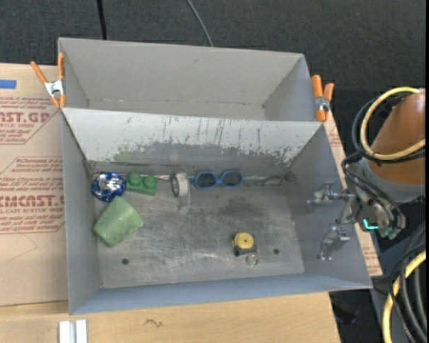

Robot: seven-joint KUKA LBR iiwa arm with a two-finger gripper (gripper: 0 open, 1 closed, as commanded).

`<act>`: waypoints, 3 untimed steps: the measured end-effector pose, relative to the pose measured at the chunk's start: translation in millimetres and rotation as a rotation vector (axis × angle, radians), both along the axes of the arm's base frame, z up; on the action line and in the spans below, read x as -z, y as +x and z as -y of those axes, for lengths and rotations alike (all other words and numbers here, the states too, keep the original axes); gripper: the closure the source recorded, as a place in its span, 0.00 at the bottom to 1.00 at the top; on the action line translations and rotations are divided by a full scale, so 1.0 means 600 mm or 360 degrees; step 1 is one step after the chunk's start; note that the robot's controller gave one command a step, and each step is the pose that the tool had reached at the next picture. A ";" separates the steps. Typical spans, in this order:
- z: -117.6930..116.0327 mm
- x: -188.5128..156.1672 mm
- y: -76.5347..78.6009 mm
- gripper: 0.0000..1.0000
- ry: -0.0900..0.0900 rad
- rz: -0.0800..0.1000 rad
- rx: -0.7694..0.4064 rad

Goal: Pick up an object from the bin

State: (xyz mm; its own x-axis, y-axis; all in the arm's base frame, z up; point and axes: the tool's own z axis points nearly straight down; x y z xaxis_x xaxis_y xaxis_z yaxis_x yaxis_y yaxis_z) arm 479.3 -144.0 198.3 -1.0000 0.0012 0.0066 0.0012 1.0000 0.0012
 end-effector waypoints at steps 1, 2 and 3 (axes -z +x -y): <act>-0.110 0.109 0.001 0.00 0.0005 0.0003 -0.0226; -0.206 0.205 0.032 0.00 0.0004 0.0010 -0.0460; -0.156 0.212 0.078 0.00 0.0003 0.0012 -0.0526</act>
Offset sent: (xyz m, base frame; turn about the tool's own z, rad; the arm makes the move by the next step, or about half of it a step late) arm 0.0014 0.0623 -0.0622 -0.1373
